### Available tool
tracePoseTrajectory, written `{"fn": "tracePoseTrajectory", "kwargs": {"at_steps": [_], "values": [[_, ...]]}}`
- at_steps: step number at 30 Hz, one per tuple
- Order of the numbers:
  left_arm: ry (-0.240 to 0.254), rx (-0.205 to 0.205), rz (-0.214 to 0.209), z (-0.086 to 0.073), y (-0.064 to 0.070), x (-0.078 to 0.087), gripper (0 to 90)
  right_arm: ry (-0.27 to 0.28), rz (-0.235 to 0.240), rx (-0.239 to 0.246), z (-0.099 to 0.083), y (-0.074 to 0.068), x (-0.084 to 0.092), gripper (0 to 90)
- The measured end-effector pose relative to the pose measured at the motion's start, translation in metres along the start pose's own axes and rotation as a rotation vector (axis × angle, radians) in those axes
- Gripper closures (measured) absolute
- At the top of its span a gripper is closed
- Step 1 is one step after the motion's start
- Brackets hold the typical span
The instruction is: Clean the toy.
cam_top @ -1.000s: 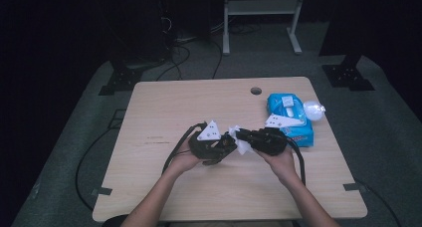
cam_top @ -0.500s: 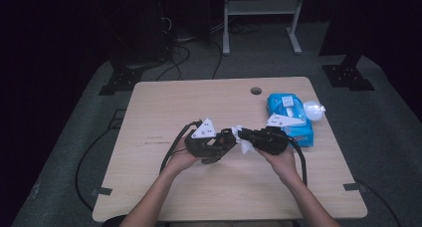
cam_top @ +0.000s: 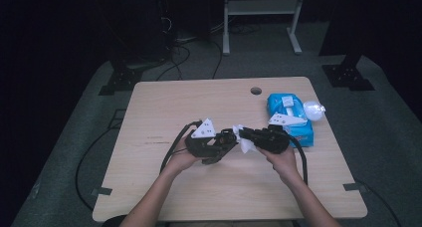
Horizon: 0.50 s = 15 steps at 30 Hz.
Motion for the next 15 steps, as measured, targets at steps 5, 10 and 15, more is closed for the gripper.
{"fn": "tracePoseTrajectory", "kwargs": {"at_steps": [5,10,15], "values": [[0.007,0.002,-0.002,0.0,0.0,0.001,57.2,0.0,0.015,0.018,0.001,-0.004,-0.003,82.1],[0.008,0.012,-0.006,-0.002,-0.001,0.002,57.2,-0.031,-0.015,-0.008,-0.01,0.007,-0.005,82.0],[0.014,0.016,-0.016,-0.001,-0.001,0.003,57.2,-0.032,-0.01,-0.015,-0.012,0.008,-0.006,82.0]]}}
Point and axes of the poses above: each handheld gripper's, and its own axes: x roughly backward along the jaws, z roughly out of its top, y roughly to its right, the point moved 5 cm from there along -x, roughly forward along the jaws, and after that the axes turned 2 degrees about z, right-handed, at the moved point
